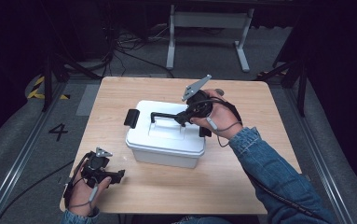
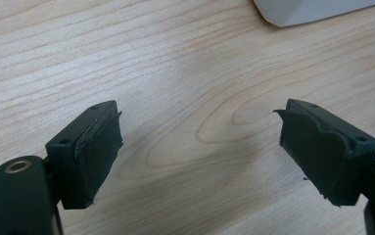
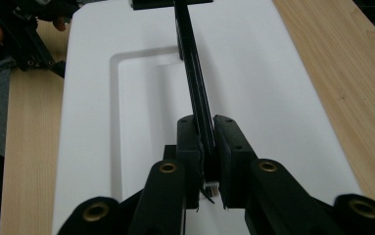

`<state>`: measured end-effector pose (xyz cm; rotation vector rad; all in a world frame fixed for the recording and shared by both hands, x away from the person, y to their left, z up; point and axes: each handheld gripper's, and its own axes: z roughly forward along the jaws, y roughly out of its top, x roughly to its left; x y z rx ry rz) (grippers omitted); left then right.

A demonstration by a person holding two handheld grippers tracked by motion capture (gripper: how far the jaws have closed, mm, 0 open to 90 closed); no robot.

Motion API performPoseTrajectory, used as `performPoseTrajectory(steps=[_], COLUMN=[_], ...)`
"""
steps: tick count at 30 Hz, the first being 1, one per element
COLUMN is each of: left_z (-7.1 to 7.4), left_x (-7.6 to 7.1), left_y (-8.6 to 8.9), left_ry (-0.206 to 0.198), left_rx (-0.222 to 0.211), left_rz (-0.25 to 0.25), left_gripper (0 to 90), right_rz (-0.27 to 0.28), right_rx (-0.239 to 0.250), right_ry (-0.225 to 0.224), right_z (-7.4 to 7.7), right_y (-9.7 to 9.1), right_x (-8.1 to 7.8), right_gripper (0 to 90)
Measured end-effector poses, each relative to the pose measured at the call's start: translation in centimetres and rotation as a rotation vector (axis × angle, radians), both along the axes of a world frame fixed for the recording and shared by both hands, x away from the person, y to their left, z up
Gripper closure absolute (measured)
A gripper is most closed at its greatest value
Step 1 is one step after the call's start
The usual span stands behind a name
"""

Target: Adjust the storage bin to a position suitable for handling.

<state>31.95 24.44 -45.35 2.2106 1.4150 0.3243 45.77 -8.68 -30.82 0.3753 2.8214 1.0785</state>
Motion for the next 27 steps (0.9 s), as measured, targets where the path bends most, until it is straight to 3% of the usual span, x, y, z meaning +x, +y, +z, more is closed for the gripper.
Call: performPoseTrajectory(steps=[7, 12, 27], left_z=[0.0, -0.1, -0.2], left_x=[0.0, 0.0, 0.0], left_y=[0.1, 0.1, 0.1], left_ry=[0.002, 0.002, 0.007], left_rx=[0.007, 0.002, 0.001], left_rz=[-0.007, -0.005, -0.007], left_gripper=[16.3, 16.3, 16.4], right_rz=[0.026, 0.018, -0.025], right_rx=[0.016, 0.064, 0.132], right_ry=[-0.017, -0.005, -0.068], right_z=[0.9, 2.0, 5.4], right_y=[0.1, -0.2, -2.8], right_x=[-0.3, -0.2, -0.7], right_gripper=[84.9, 84.9, 85.0])
